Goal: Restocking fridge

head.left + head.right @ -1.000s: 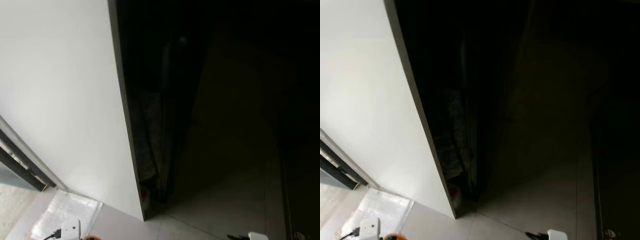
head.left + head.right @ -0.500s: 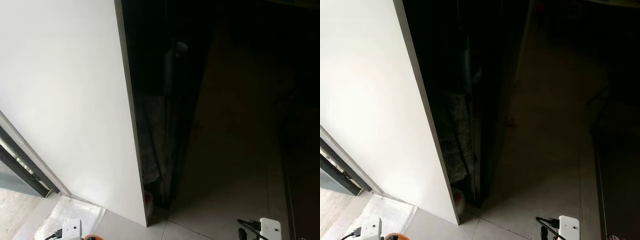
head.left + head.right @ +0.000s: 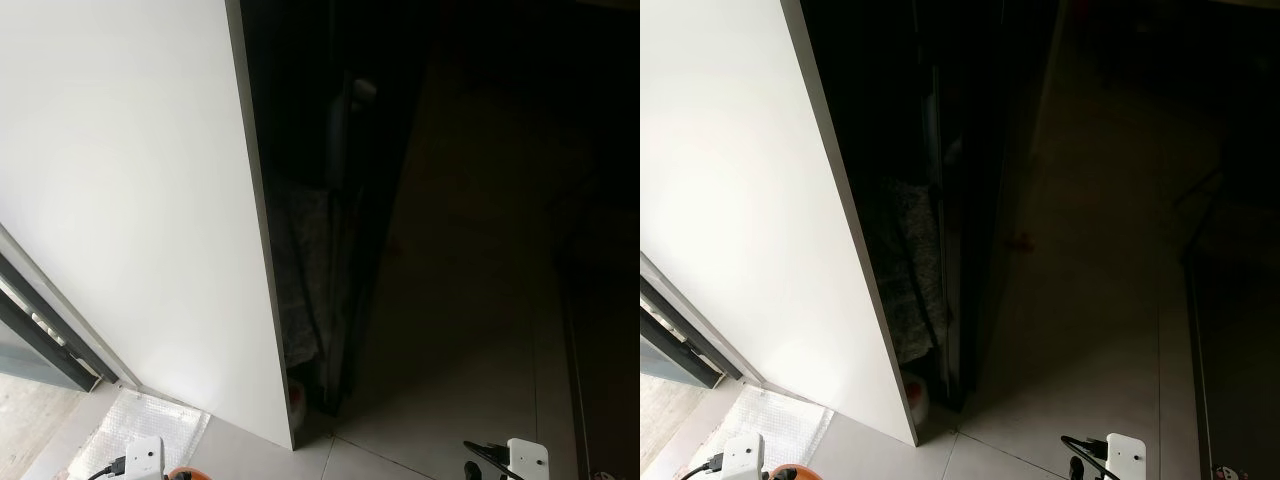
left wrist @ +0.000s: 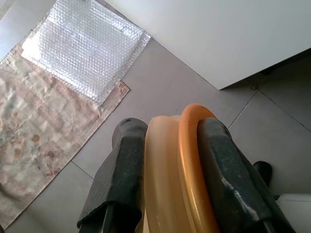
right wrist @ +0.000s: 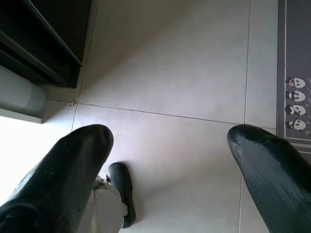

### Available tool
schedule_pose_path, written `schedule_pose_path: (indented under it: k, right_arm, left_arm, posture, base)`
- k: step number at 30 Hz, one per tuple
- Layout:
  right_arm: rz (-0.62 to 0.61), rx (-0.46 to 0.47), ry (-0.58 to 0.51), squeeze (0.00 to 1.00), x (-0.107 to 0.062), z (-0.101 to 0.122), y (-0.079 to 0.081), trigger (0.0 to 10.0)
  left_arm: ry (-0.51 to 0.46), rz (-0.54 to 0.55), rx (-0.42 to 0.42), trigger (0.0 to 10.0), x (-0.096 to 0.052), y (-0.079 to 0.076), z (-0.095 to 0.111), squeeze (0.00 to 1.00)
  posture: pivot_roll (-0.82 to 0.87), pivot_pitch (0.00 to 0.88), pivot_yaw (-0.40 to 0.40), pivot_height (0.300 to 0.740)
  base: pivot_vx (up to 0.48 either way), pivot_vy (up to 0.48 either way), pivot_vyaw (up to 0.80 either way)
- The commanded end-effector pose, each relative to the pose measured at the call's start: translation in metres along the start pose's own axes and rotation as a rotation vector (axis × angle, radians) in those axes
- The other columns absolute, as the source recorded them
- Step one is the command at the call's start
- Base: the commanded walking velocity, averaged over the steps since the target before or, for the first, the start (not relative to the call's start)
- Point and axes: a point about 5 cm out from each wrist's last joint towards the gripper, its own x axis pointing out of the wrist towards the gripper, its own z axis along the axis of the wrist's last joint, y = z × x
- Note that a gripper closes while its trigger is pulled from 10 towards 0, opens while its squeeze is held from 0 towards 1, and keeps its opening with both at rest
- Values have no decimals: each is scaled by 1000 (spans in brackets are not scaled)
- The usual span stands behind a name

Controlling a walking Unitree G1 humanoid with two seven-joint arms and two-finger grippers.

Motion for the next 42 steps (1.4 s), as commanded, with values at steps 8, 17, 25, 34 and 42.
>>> schedule_pose_path:
  k: [8, 17, 25, 34, 42]
  right_arm:
    - [1, 4, 57, 0, -1, -10, 5, 10000]
    - [6, -1, 64, 0, -1, -10, 6, 10000]
    - [7, -3, 66, 0, -1, -10, 6, 10000]
    - [14, 4, 68, 0, 0, -10, 7, 10000]
    - [21, 5, 63, 0, 0, -9, 8, 10000]
  left_arm:
    - [74, -19, -10, 10000, -3, -1, -17, 0]
    - [68, -28, -16, 10000, -3, -2, -16, 0]
    - [67, -29, -17, 10000, -3, -2, -16, 0]
    - [68, -33, -15, 10000, -3, -1, -16, 0]
    - [71, -31, -19, 10000, -3, -2, -16, 0]
  posture:
    - [-165, 0, -1, 740]
    - [-163, 0, -2, 740]
    - [-162, 0, -2, 740]
    - [-163, 0, 3, 740]
    - [-161, 0, 2, 740]
  base:
    - [0, 0, 0]
    - [0, 0, -680]
    - [0, 0, -788]
    - [0, 0, -633]
    - [0, 0, 0]
